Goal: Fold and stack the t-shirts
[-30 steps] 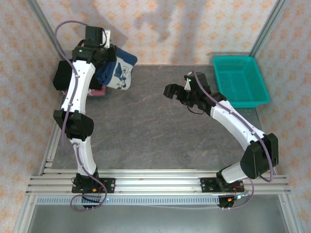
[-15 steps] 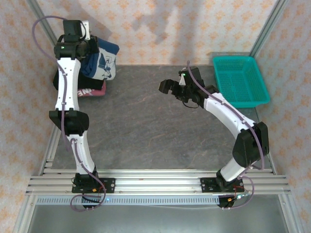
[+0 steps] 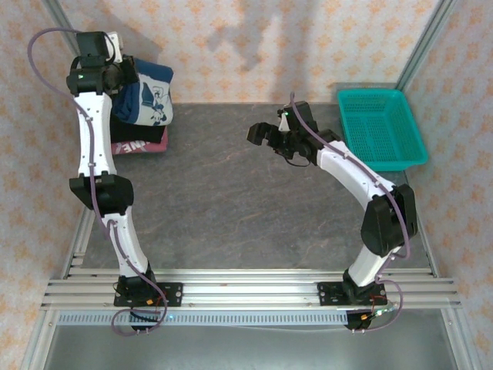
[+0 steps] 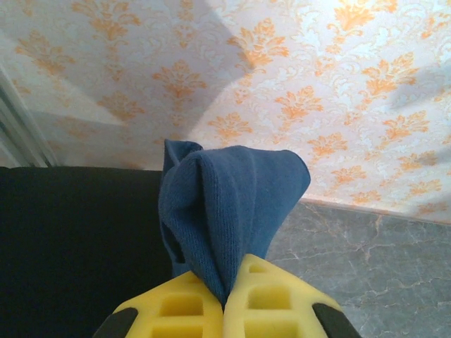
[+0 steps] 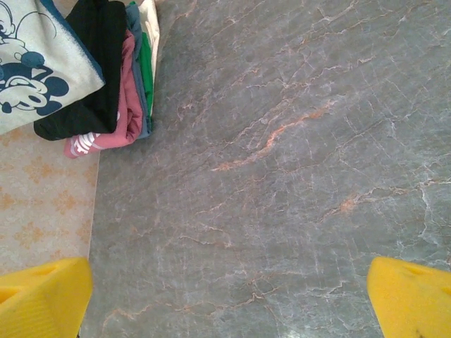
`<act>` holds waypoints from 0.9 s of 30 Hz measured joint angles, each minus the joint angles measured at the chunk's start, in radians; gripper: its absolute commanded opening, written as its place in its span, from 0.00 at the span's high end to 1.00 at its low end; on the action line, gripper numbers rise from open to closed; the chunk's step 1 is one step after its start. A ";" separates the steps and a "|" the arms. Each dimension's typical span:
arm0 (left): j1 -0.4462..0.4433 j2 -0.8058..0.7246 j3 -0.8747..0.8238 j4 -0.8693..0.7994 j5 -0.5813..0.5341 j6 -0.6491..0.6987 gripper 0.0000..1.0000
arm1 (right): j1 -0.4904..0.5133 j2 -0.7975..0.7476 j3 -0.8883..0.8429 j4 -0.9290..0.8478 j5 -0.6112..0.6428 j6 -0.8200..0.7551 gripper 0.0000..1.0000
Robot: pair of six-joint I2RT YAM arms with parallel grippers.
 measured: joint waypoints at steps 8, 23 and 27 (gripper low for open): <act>0.063 0.000 0.000 0.020 0.033 -0.003 1.00 | 0.000 0.035 0.029 -0.008 -0.004 -0.003 0.00; 0.211 0.194 0.047 0.134 0.181 -0.069 1.00 | 0.000 0.187 0.216 -0.094 -0.016 -0.003 0.01; 0.233 0.330 0.086 0.188 0.205 -0.117 0.81 | 0.000 0.266 0.300 -0.128 -0.022 0.001 0.01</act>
